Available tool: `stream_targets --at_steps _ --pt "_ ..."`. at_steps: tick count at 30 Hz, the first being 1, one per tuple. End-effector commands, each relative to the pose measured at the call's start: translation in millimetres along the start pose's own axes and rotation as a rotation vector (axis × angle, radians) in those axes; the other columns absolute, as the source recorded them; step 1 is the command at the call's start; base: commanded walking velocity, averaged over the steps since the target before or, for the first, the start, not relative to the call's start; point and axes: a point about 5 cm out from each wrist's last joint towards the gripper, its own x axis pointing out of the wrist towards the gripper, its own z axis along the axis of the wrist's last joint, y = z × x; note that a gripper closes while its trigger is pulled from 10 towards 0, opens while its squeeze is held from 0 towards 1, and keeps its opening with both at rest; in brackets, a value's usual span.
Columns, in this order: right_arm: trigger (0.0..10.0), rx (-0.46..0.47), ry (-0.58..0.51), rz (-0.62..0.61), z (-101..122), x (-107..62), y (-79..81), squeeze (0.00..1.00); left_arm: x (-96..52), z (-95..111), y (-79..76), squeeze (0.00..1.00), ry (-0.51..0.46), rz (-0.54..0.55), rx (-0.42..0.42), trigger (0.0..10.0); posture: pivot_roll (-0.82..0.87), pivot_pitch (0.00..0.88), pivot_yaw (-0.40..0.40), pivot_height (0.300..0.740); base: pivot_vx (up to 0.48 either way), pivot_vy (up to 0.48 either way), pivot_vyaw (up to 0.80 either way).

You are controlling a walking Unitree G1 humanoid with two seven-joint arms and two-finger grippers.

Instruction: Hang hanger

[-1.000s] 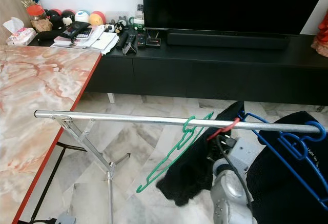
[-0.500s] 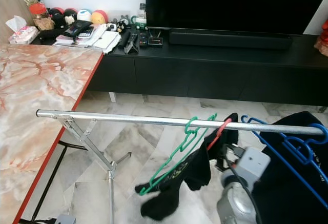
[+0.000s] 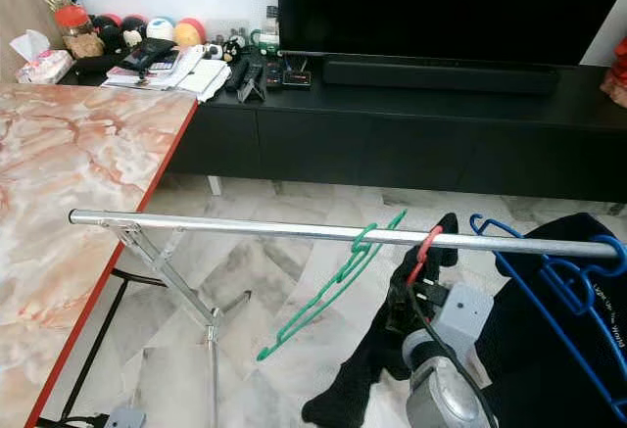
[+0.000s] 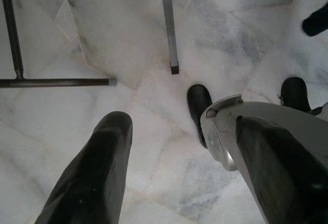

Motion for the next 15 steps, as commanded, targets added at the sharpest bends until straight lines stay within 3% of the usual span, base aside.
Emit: stream_targets --at_steps 1,10,15 --pt "10.0 -0.009 0.002 0.007 2.3 -3.5 1.9 0.0 -1.7 -8.4 -2.1 0.0 0.03 -0.015 0.013 10.0 -0.03 0.126 -0.013 0.74 0.0 0.0 0.0" --pt "10.0 -0.034 0.038 -0.002 -3.9 2.9 -4.8 0.0 -1.1 -7.4 -4.6 0.0 0.029 -0.028 0.028 10.0 -0.03 0.112 -0.016 0.74 0.0 0.0 0.0" --pt "10.0 -0.018 -0.006 -0.077 2.6 10.6 -14.3 0.0 -1.4 -8.4 -4.8 0.0 0.031 -0.028 0.032 10.0 -0.03 0.104 -0.018 0.74 0.0 0.0 0.0"
